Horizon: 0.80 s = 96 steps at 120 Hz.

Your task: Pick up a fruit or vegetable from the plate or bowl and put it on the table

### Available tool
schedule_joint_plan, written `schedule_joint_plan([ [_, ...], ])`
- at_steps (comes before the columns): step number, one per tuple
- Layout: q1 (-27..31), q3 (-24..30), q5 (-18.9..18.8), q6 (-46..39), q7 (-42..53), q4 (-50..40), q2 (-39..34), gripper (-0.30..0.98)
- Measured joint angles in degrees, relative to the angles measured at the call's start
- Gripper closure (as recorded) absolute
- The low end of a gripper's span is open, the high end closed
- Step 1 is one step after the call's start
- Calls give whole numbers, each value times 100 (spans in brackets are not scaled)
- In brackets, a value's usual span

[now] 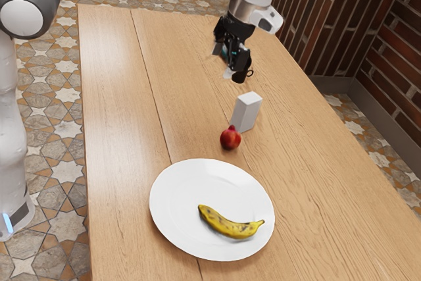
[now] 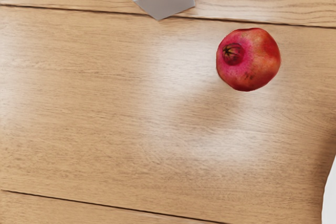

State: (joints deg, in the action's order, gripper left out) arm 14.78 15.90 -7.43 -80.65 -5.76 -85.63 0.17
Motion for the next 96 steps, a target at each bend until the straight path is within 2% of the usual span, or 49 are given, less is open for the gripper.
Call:
schedule_joint_plan([
  [16, 104, 135, -130, -308, -70, 4, 3, 0],
  [29, 471, 568, -299, -446, -114, -7, 50, 0],
  [40, 422, 666, -403, -524, -97, 119, 138, 0],
  [51, -46, 683, -477, -580, -60, 204, 220, 0],
  [68, -1530, 695, -489, -630, -14, 197, 296, 0],
  [76, -2011, 695, -488, -643, 6, 184, 301, 0],
  [85, -2130, 693, -488, -654, 28, 164, 318, 0],
  [96, -1836, 691, -467, -662, 88, -52, 362, 0],
])
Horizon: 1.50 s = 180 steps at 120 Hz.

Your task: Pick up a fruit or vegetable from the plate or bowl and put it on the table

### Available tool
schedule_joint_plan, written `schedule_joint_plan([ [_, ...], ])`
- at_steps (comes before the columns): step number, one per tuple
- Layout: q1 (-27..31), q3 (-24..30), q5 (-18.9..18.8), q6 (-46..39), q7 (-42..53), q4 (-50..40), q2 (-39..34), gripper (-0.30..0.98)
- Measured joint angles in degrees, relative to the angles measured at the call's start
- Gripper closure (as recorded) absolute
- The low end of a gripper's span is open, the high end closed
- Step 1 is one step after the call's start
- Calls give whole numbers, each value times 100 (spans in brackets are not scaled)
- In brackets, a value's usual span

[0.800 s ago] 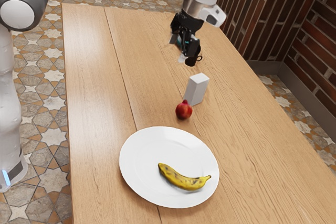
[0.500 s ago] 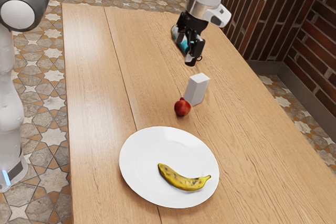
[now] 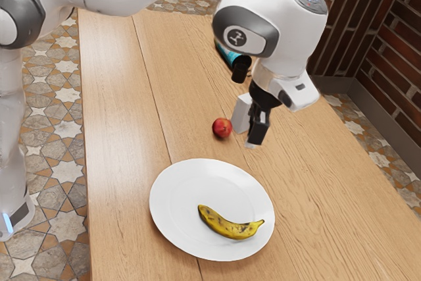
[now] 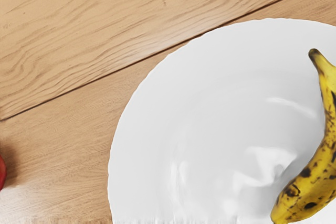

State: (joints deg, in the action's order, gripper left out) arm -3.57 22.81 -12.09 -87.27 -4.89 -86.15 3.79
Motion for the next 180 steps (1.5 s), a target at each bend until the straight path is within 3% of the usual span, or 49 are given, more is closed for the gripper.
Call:
schedule_joint_plan([
  [18, 181, 1, 12, -5, 450, -136, 230, 0],
  [42, -410, -6, 173, -175, 869, -357, 259, 0],
  [79, -491, -33, 971, -768, 538, -1043, 183, 0],
  [126, -804, -81, 1283, -1750, 209, -1890, -163, 0],
  [180, -1123, -509, 1695, -2154, 33, -2396, -430, 0],
])
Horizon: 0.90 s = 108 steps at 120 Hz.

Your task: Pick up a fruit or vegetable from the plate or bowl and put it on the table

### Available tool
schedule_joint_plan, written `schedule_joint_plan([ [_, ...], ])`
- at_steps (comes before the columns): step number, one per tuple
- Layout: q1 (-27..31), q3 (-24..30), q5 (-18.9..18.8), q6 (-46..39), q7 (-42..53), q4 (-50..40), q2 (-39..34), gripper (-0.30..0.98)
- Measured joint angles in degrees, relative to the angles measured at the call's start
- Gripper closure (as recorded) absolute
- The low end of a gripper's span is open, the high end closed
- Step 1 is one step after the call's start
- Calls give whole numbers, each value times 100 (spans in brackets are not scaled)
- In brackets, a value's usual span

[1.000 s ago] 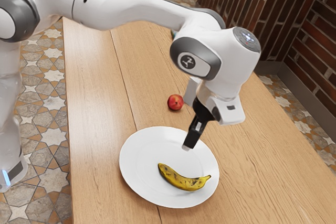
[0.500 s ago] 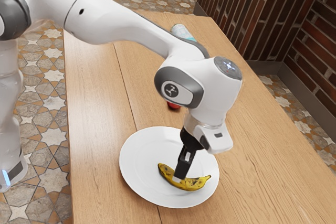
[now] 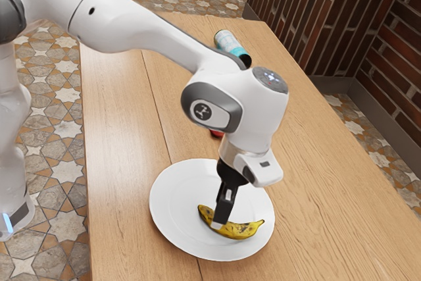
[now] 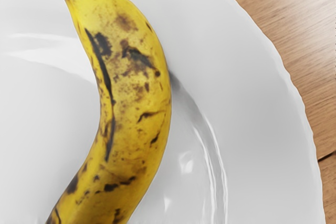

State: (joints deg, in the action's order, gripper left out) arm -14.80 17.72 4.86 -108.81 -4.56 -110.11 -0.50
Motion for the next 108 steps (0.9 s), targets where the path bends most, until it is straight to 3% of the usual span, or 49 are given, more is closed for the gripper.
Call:
schedule_joint_plan([
  [56, -257, -194, 80, -396, -6, -251, 1, 0],
  [108, -588, -475, 10, -387, 557, -259, 14, 0],
])
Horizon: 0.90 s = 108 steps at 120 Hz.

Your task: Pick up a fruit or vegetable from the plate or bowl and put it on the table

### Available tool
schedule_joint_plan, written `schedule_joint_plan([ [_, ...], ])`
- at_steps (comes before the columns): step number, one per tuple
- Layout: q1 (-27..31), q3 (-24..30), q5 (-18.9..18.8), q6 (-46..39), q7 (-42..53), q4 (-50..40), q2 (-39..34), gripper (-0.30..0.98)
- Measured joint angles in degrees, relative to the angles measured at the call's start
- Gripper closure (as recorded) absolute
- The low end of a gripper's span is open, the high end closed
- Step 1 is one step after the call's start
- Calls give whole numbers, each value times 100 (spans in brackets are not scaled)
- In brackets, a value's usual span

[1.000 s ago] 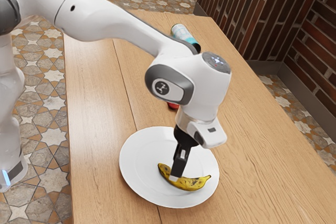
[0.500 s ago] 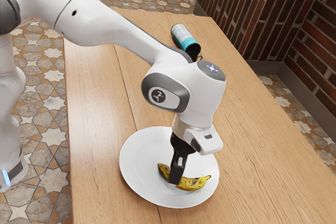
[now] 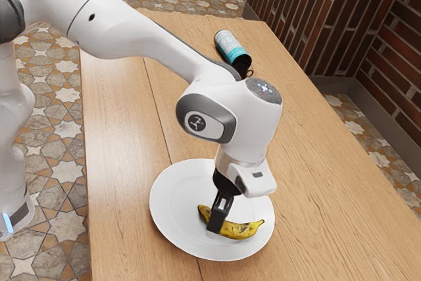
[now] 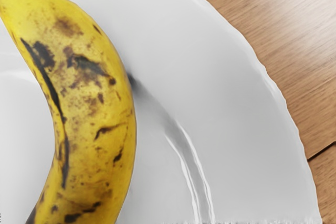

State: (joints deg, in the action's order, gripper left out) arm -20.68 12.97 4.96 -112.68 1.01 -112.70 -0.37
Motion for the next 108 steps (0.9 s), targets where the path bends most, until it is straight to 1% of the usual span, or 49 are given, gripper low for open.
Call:
schedule_joint_plan([
  [16, -230, -251, -10, 75, 183, 0, -47, 0],
  [27, -230, -308, -15, 114, 295, 0, -47, 0],
  [66, 142, -321, -20, 143, 580, -1, 19, 0],
  [108, 540, -318, -15, -20, 762, -5, 154, 0],
])
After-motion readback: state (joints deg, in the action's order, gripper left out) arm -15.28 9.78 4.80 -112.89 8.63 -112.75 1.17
